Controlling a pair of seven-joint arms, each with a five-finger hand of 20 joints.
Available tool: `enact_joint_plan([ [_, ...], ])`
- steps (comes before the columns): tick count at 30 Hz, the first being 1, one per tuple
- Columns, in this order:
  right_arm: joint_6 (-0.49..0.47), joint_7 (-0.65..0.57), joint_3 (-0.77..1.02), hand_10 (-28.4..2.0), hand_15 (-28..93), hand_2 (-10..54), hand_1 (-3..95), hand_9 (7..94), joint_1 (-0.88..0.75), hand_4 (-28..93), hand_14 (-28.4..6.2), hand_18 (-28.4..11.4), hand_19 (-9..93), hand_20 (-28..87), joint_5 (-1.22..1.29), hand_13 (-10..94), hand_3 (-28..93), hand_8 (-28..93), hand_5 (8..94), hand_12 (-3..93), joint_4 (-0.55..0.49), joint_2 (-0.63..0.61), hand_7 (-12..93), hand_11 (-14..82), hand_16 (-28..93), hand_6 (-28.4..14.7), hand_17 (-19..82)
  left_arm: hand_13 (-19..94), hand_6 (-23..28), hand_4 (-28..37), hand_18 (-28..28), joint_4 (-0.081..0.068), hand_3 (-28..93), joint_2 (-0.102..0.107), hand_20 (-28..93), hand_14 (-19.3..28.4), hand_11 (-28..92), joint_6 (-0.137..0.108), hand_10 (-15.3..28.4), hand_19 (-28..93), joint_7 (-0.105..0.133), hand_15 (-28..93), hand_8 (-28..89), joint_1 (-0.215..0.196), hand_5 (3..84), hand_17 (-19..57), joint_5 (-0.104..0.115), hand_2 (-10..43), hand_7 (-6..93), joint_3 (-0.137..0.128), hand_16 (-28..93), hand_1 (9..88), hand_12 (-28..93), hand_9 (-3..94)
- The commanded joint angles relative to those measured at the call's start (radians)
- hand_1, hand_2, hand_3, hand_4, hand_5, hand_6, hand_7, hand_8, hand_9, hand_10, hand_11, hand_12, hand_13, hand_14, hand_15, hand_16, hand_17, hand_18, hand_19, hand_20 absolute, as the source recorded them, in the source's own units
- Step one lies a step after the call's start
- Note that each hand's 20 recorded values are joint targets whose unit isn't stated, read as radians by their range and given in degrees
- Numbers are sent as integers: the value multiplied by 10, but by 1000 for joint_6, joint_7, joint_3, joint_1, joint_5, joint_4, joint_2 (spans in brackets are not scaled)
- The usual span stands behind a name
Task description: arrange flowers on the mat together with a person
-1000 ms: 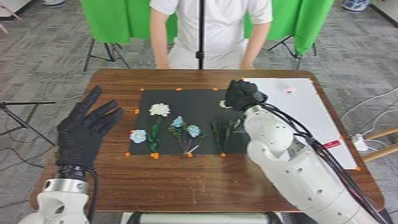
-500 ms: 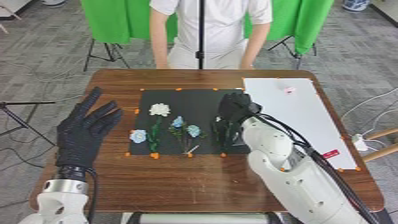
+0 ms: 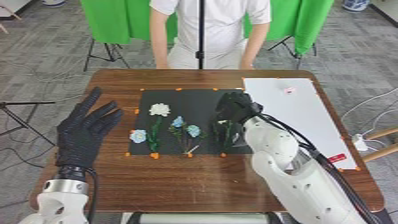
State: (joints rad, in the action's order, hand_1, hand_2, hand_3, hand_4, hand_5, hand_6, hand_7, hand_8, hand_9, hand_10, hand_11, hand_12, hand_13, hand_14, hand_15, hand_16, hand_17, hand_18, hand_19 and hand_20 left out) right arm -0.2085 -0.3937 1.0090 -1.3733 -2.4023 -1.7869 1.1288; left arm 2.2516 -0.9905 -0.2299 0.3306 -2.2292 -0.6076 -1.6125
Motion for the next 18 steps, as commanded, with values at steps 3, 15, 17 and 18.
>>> enact_joint_plan([
  [3, 72, -124, 180, -141, 556, -95, 325, 671, -136, -283, -111, -186, 724, 92, 531, 608, 808, -143, 635, 130, -167, 32, 145, 212, 85, 30, 161, 261, 60, -283, 284, -3, 753, -4, -198, 276, 227, -9, 206, 701, 1, 487, -88, -18, 311, -54, 3, 105, 89, -9, -99, 206, 96, 338],
  [15, 138, -29, 544, -187, 429, 112, 175, 505, -420, -283, -210, -197, 569, 109, 1647, 438, 825, -130, 469, 112, -250, 103, 119, 129, 64, -9, 68, 261, 59, -283, 284, -15, 749, 27, -191, 275, 226, -46, 205, 698, 51, 486, -88, -7, 311, -58, -25, 106, 87, 7, -98, 196, 96, 338],
  [17, 156, 15, 558, -184, 376, 130, 156, 470, -473, -283, -217, -196, 533, 115, 1658, 398, 824, -126, 431, 111, -271, 99, 116, 112, 72, -5, 48, 261, 58, -283, 284, -20, 749, 38, -187, 275, 226, -60, 205, 696, 75, 487, -89, -2, 312, -60, -29, 106, 86, 20, -97, 194, 96, 338],
  [18, 153, 35, 566, -180, 347, 134, 151, 460, -496, -283, -219, -195, 512, 117, 1643, 383, 822, -125, 417, 110, -279, 102, 112, 101, 80, 1, 40, 261, 58, -283, 284, -22, 750, 45, -184, 275, 225, -71, 205, 695, 86, 487, -89, -1, 311, -62, -33, 106, 85, 26, -97, 191, 96, 337],
])
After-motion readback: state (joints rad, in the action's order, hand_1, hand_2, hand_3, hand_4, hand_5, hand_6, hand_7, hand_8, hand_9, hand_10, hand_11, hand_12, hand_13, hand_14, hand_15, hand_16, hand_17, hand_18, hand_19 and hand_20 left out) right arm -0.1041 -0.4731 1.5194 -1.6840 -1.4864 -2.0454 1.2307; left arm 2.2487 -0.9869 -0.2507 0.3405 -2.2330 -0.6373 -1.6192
